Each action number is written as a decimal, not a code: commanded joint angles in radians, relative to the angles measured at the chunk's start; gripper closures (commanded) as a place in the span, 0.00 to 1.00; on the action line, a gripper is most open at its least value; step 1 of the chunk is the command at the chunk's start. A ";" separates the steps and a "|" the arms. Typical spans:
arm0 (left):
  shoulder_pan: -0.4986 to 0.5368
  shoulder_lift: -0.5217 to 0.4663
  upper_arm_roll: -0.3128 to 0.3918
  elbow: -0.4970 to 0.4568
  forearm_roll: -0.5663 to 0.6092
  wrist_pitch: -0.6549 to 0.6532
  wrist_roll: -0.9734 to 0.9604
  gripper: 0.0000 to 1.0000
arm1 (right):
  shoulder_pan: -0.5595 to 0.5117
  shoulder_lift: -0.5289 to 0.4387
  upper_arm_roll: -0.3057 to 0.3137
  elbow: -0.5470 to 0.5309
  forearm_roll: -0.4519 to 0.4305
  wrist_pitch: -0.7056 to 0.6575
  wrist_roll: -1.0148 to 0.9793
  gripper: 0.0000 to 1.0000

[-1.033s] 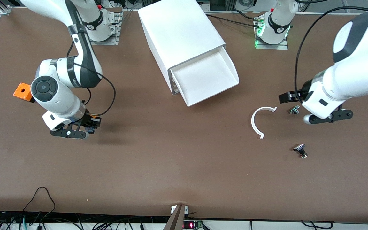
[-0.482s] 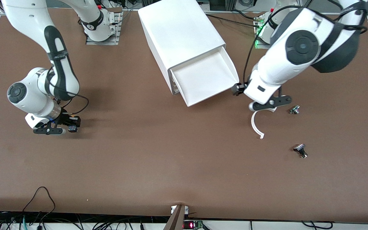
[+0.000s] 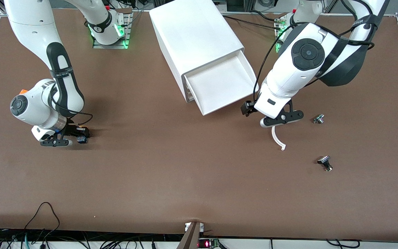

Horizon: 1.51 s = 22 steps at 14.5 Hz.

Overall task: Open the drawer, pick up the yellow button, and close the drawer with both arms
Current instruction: 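Lower the button onto the table while the left gripper reaches the drawer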

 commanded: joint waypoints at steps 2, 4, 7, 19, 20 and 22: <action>0.000 0.004 -0.008 -0.136 0.032 0.235 -0.054 0.04 | 0.003 0.003 0.005 0.020 0.026 0.002 -0.019 0.21; 0.002 -0.006 -0.011 -0.208 0.032 0.335 -0.097 0.03 | 0.012 -0.010 0.003 0.036 0.024 -0.004 -0.021 0.01; -0.026 -0.006 -0.014 -0.240 0.073 0.349 -0.137 0.03 | 0.030 -0.073 -0.006 0.036 0.006 -0.015 -0.030 0.01; -0.116 -0.003 -0.117 -0.303 0.066 0.265 -0.518 0.02 | 0.076 -0.285 -0.030 0.077 -0.241 -0.136 -0.003 0.01; -0.119 -0.003 -0.123 -0.302 0.064 0.239 -0.522 0.02 | 0.076 -0.293 -0.030 0.109 -0.284 -0.185 0.037 0.01; -0.124 -0.001 -0.131 -0.300 0.062 0.213 -0.525 0.02 | 0.075 -0.303 -0.027 0.204 -0.352 -0.327 0.121 0.01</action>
